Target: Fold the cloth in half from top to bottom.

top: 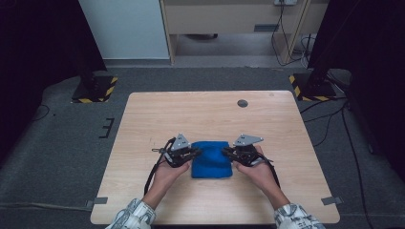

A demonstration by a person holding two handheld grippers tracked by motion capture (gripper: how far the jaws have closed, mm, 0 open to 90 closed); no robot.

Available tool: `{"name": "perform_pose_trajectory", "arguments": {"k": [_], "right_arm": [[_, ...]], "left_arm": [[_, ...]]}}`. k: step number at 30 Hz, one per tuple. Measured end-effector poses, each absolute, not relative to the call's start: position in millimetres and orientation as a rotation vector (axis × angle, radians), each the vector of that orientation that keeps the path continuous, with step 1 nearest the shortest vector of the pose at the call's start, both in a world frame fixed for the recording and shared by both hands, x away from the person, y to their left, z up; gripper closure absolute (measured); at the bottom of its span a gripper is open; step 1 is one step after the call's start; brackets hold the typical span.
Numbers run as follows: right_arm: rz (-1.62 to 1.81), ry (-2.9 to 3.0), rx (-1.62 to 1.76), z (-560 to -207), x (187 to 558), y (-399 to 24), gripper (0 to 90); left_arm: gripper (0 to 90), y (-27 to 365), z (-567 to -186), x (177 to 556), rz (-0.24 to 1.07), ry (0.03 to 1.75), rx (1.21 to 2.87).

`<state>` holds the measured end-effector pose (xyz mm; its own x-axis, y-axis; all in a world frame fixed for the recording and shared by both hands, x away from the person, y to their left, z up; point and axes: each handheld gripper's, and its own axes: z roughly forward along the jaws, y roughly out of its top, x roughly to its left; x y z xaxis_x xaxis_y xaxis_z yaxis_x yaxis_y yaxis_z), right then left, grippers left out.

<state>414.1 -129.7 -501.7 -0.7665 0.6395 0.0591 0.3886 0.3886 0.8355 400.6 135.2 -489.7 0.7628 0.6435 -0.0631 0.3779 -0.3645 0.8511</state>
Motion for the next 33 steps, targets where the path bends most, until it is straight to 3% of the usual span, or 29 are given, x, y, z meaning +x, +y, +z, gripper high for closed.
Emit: {"name": "perform_pose_trajectory", "arguments": {"k": [25,33], "right_arm": [[1.326,2.433,0.856,-510.0,389.2,-134.6,78.5],[1.310,2.466,0.816,-511.6,378.2,-133.9,76.7]], "left_arm": [[71.9,143.3,-506.8,376.9,0.299,0.755,2.049],[59.3,145.0,-509.3,369.8,0.316,0.756,2.056]]}}
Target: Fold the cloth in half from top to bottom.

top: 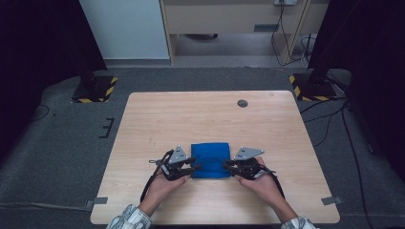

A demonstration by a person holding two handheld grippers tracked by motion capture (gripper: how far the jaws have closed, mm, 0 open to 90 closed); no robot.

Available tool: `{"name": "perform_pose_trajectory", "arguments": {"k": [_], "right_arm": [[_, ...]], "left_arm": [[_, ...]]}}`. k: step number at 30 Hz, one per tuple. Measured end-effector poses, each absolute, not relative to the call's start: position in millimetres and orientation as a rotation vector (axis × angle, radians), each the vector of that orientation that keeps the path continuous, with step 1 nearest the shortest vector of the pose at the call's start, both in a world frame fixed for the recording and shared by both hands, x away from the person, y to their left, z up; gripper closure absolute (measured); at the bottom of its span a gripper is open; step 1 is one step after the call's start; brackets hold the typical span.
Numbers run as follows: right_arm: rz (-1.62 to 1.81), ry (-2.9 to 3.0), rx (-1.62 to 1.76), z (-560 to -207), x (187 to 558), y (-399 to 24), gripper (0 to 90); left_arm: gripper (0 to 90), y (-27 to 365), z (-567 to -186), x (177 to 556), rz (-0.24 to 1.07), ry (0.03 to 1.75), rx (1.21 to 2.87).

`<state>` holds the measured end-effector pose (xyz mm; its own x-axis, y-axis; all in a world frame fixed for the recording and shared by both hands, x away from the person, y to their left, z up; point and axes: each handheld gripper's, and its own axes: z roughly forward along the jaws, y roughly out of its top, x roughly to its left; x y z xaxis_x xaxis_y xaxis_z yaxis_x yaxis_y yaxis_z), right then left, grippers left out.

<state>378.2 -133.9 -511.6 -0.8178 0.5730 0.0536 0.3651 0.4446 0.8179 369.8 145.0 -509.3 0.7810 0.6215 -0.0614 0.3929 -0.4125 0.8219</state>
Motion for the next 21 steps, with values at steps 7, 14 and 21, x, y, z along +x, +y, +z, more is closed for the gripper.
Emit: {"name": "perform_pose_trajectory", "arguments": {"k": [7,14,21], "right_arm": [[1.312,2.478,0.822,-512.7,373.7,-137.1,75.5],[1.314,2.484,0.833,-513.6,370.8,-141.3,74.4],[1.304,2.518,0.827,-515.9,365.0,-139.9,70.2]], "left_arm": [[49.8,144.5,-510.2,365.6,0.314,0.749,2.057],[45.0,148.3,-509.1,359.6,0.301,0.749,2.056],[41.5,153.6,-504.6,348.1,0.283,0.726,2.049]]}}
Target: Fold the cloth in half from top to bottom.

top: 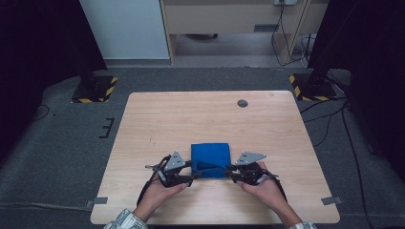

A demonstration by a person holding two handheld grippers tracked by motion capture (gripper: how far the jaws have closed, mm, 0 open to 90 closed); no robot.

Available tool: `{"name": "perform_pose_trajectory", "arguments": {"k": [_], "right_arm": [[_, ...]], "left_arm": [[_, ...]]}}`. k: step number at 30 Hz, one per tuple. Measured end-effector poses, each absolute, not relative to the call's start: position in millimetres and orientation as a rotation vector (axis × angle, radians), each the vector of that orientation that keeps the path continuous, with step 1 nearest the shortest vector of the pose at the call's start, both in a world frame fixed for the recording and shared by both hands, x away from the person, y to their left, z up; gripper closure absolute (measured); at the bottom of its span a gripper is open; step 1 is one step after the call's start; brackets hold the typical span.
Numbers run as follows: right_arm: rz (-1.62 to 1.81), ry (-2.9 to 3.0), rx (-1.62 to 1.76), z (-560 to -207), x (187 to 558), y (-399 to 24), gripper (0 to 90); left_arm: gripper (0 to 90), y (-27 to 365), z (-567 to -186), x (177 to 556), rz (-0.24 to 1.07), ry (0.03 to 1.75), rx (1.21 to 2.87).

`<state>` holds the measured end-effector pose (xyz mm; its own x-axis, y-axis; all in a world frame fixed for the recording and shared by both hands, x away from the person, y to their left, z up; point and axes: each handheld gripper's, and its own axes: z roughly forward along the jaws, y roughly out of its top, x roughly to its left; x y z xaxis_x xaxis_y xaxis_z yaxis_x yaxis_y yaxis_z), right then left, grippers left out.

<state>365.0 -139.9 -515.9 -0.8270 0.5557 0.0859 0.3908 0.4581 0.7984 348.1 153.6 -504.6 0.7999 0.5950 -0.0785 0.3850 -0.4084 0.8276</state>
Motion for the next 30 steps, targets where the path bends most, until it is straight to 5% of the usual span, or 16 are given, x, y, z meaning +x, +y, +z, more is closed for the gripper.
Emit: {"name": "perform_pose_trajectory", "arguments": {"k": [5,20,30], "right_arm": [[1.297,2.542,0.825,-518.5,360.4,-138.9,65.7],[1.238,2.538,0.872,-519.7,348.0,-148.8,30.1],[1.314,2.481,0.910,-506.9,351.4,-149.8,26.4]], "left_arm": [[39.9,162.5,-502.4,343.2,0.270,0.738,2.025],[33.6,163.1,-498.9,346.1,0.275,0.749,1.973],[32.7,165.3,-497.1,352.9,0.315,0.786,1.934]]}}
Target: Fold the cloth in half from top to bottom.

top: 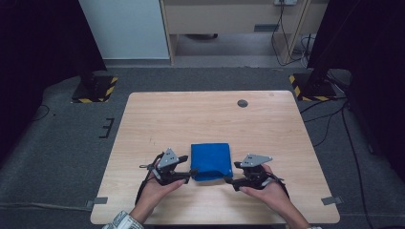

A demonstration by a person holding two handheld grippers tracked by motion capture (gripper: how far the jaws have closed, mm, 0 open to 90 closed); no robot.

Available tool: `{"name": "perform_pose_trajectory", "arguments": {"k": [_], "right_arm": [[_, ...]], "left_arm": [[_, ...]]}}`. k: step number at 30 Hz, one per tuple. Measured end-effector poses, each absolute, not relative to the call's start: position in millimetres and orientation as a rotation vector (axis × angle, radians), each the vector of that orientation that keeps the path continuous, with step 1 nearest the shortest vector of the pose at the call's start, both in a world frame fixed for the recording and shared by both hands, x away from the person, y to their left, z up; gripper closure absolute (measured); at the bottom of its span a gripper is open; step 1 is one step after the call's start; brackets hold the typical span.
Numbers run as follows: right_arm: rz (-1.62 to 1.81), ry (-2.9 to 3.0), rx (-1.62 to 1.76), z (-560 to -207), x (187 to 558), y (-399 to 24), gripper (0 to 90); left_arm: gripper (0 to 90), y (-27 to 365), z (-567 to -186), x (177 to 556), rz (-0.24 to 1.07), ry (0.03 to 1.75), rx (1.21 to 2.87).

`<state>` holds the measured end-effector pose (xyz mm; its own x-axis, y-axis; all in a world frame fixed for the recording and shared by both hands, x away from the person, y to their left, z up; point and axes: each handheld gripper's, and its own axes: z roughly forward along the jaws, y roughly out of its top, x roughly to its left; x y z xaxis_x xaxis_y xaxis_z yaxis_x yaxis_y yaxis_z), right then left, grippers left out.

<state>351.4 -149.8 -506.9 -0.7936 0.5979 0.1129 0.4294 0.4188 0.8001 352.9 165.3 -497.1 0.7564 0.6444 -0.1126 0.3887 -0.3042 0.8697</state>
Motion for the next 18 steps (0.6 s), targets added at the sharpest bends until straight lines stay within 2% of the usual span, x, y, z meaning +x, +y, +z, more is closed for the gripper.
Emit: {"name": "perform_pose_trajectory", "arguments": {"k": [18], "right_arm": [[1.324,2.385,0.991,-496.7,371.6,-152.0,19.2]], "left_arm": [[25.1,167.6,-496.8,367.6,0.344,0.839,1.935]]}}
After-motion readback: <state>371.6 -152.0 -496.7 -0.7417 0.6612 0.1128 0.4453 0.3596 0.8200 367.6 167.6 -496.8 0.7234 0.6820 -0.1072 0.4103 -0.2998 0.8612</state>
